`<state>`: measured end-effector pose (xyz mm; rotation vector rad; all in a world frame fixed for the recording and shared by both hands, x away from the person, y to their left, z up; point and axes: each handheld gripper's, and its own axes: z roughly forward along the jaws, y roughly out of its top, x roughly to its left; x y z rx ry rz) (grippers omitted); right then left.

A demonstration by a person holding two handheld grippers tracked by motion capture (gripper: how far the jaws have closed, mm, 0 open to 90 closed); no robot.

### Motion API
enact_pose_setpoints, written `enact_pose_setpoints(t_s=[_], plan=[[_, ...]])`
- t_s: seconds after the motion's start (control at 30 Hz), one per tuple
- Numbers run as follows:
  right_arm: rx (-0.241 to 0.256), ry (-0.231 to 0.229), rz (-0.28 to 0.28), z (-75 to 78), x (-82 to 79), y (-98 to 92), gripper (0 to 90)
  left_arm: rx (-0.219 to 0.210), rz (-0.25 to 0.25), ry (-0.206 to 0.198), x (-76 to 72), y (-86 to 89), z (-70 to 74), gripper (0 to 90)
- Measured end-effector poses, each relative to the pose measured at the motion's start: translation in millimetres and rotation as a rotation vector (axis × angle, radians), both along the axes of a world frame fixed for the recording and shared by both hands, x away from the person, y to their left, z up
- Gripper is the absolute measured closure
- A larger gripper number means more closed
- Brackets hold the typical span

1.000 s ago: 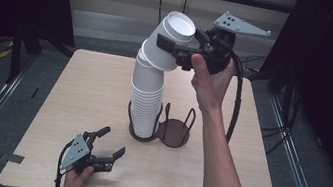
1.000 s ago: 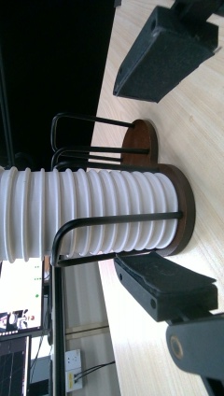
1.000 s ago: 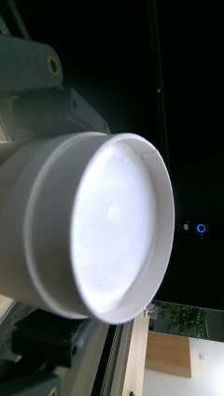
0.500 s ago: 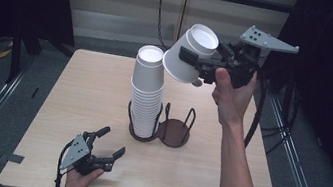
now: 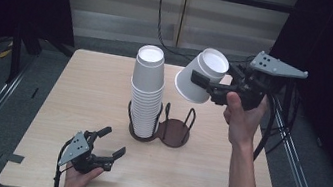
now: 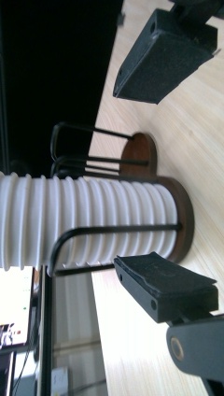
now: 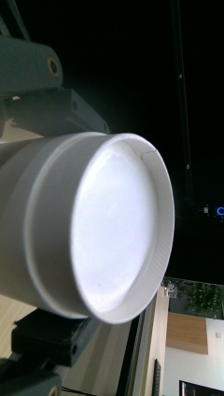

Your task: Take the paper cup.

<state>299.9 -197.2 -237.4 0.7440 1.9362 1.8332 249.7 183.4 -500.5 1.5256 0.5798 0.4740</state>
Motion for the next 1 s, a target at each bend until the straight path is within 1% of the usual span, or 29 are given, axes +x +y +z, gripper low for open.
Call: enact_pose_setpoints(t_s=[0.03, 0.07, 0.1, 0.13, 0.17, 0.2, 0.23, 0.27, 0.3, 0.33, 0.37, 0.4, 0.43, 0.47, 0.53, 0.57, 0.63, 0.67, 0.7, 0.73, 0.77, 0.8, 0.83, 0.9, 1.0], plan=[[-0.002, 0.003, 0.003, -3.0, -1.1, -0.1, 21.9, -0.005, -0.013, 0.012, -1.1, -1.6, 1.8, 15.7], [-0.005, 0.007, 0.003, -5.9, -2.5, -0.2, 21.9, 0.015, -0.021, -0.010, -0.6, -1.8, 4.3, 15.8], [-0.006, 0.008, 0.004, -8.9, -3.6, -0.3, 21.9, 0.016, -0.022, -0.013, -1.3, -3.0, 6.3, 15.8], [-0.007, 0.014, 0.007, -11.9, -4.2, -0.1, 22.0, 0.008, -0.029, -0.015, -1.4, -4.2, 8.1, 15.7], [-0.013, 0.016, 0.008, -14.8, -5.0, 0.1, 22.0, 0.011, -0.047, -0.001, -1.0, -5.3, 11.3, 15.8], [-0.013, 0.027, 0.014, -20.3, -6.0, 1.0, 22.0, -0.001, -0.053, 0.008, -0.9, -6.7, 12.3, 15.8], [-0.013, 0.027, 0.014, -20.3, -6.0, 1.0, 22.0, -0.001, -0.053, 0.008, -0.9, -6.7, 12.3, 15.8], [-0.012, 0.031, 0.015, -22.7, -6.4, 1.7, 22.0, 0.002, -0.074, 0.016, -0.4, -8.0, 14.3, 15.8], [-0.021, 0.037, 0.021, -27.8, -7.3, 3.8, 22.0, 0.010, -0.084, 0.015, -0.4, -9.2, 15.8, 15.9], [-0.025, 0.041, 0.022, -30.9, -8.3, 5.6, 22.0, 0.025, -0.089, 0.002, -0.1, -10.1, 17.3, 15.9], [-0.021, 0.040, 0.028, -33.9, -9.1, 7.2, 22.0, 0.025, -0.100, 0.003, -0.8, -11.8, 18.7, 16.0], [-0.022, 0.042, 0.033, -36.6, -10.1, 9.0, 22.0, 0.015, -0.104, 0.004, -1.7, -13.7, 19.9, 16.0], [-0.025, 0.045, 0.030, -39.0, -11.3, 11.2, 22.0, 0.025, -0.111, -0.003, -1.4, -14.0, 21.5, 16.0], [-0.032, 0.046, 0.024, -41.4, -12.3, 13.1, 22.0, 0.017, -0.125, 0.009, -2.2, -15.6, 22.9, 16.0], [-0.029, 0.049, 0.036, -47.2, -14.6, 15.8, 22.0, 0.048, -0.130, -0.013, -1.7, -15.9, 26.5, 16.0], [-0.031, 0.049, 0.037, -50.2, -15.9, 16.8, 22.0, 0.044, -0.135, -0.008, -2.1, -16.8, 27.7, 16.0], [-0.034, 0.055, 0.040, -56.3, -18.7, 18.5, 22.0, 0.060, -0.150, -0.011, -0.8, -16.7, 30.3, 15.6], [-0.032, 0.057, 0.046, -59.2, -19.5, 19.4, 22.0, 0.044, -0.159, 0.008, -1.9, -17.6, 31.1, 15.6], [-0.039, 0.059, 0.047, -61.9, -19.8, 20.3, 22.0, 0.048, -0.161, -0.007, -1.4, -17.1, 32.0, 15.7], [-0.045, 0.062, 0.045, -64.6, -20.2, 20.9, 22.0, 0.053, -0.164, -0.006, -1.9, -17.1, 33.0, 15.7], [-0.046, 0.068, 0.047, -67.5, -20.2, 21.8, 22.0, 0.048, -0.169, 0.003, -2.9, -18.2, 33.5, 15.7], [-0.055, 0.074, 0.050, -70.4, -20.0, 23.4, 22.0, 0.057, -0.173, 0.003, -3.1, -18.4, 34.3, 15.7], [-0.065, 0.073, 0.051, -73.4, -20.0, 24.9, 22.0, 0.054, -0.175, 0.001, -3.3, -19.2, 34.9, 15.6], [-0.065, 0.082, 0.064, -79.1, -20.9, 26.8, 22.0, 0.056, -0.181, 0.000, -3.2, -19.8, 36.3, 15.6], [-0.053, 0.083, 0.070, -86.0, -23.8, 28.3, 22.0, 0.061, -0.192, -0.004, -2.7, -20.8, 39.0, 15.6]])
